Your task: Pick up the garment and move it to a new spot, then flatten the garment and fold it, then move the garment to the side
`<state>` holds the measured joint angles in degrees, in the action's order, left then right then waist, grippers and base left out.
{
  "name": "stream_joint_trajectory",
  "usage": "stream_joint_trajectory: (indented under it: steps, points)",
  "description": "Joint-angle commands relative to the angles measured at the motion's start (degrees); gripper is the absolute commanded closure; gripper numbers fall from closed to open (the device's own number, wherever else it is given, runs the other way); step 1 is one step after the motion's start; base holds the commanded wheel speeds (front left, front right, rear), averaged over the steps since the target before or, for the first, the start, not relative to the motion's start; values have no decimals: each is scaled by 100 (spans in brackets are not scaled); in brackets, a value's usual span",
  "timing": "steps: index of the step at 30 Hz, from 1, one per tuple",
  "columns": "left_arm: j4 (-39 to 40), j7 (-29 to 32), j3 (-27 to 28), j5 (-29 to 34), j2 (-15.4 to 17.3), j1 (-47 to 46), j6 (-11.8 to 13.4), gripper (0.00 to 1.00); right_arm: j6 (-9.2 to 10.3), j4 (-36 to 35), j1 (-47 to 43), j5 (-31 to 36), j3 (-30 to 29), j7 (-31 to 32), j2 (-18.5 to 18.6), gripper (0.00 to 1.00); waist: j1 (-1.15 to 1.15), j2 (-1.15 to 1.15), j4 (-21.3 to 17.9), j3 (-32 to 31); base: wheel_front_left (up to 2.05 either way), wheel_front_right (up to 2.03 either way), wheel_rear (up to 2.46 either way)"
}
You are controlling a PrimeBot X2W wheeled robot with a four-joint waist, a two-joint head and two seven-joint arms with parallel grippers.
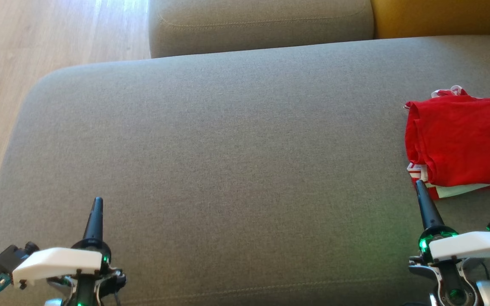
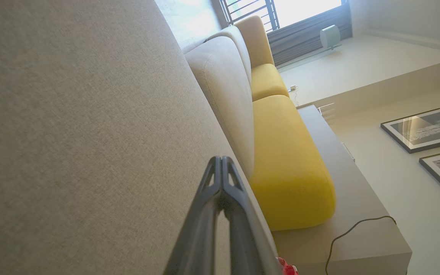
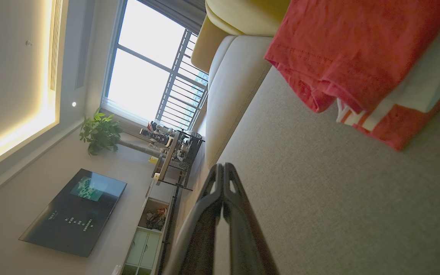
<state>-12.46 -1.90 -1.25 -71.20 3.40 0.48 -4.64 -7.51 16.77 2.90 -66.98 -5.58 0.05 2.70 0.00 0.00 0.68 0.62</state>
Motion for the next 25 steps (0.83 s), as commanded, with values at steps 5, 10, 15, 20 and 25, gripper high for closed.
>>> stream_joint_trajectory:
  steps: [5, 10, 15, 20, 25]
  points:
    - [101, 135, 229, -432, 102, -354, -97, 100, 2, -231, 298, -483, 29, 126, 19, 100, 0, 0, -11, -7, 0, 0, 0]
    - [61, 220, 282, -727, 102, -401, -127, 100, 2, -238, 303, -809, 9, 209, 19, 100, 0, 0, -20, -13, 0, 0, 0]
    - [29, 289, 326, -962, 101, -439, -151, 100, 2, -244, 307, -1070, -6, 275, 19, 100, 0, 0, -27, -17, 0, 0, 0]
    - [-11, 376, 381, -1256, 100, -487, -181, 100, 2, -251, 312, -1396, -26, 358, 19, 100, 0, 0, -36, -23, 0, 0, 0]
    - [-51, 462, 437, -1550, 99, -534, -211, 100, 2, -258, 317, -1722, -46, 441, 19, 100, 0, 0, -45, -29, 0, 0, 0]
